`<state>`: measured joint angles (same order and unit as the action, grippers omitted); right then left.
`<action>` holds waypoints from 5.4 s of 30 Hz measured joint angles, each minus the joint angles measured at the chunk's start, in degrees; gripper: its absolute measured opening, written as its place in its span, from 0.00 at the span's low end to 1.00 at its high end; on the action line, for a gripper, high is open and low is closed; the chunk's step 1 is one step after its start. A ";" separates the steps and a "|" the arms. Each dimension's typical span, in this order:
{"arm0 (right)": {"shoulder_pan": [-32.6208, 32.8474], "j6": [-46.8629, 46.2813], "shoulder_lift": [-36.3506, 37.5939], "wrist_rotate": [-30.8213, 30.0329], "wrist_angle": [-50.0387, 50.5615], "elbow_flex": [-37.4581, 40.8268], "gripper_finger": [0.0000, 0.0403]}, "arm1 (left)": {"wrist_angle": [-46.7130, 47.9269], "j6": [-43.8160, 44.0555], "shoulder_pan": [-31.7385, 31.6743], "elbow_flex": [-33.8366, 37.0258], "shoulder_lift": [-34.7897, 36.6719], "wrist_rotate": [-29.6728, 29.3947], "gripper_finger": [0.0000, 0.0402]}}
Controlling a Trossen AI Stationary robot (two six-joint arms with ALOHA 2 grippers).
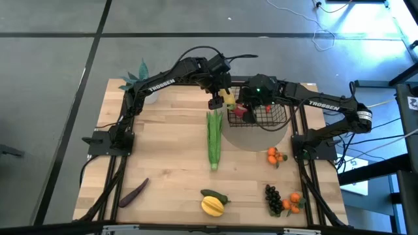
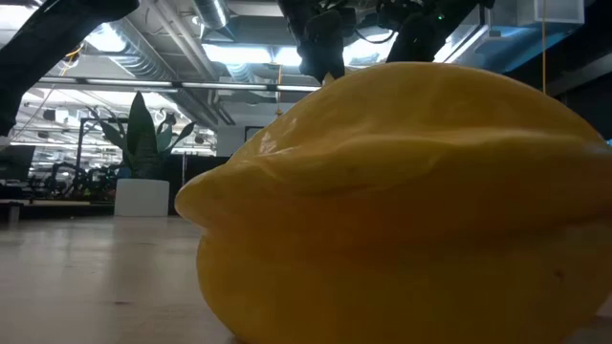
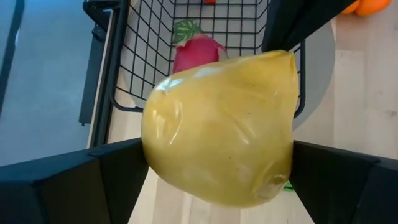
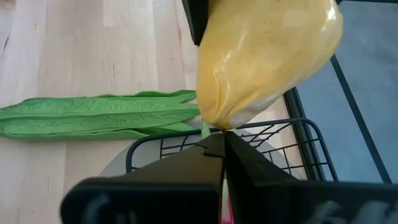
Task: Build produce basket
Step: Put the pear into the black wire basket
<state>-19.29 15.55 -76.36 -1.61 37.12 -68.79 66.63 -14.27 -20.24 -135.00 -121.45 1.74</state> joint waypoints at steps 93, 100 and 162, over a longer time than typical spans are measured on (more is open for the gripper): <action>0.00 1.03 0.02 0.33 1.57 0.00 0.00 | -3.07 -6.41 2.04 0.04 -0.07 -8.13 0.83; 0.00 1.02 0.02 0.28 1.58 0.00 0.00 | -3.41 -7.35 2.04 0.04 -0.07 -8.66 0.83; -0.04 -0.16 0.02 0.02 2.04 0.07 0.00 | -5.67 -7.23 3.47 0.04 0.00 -10.00 0.83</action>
<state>-19.33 15.39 -76.34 -1.58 39.16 -68.73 60.96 -21.50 -16.77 -134.96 -121.45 -8.26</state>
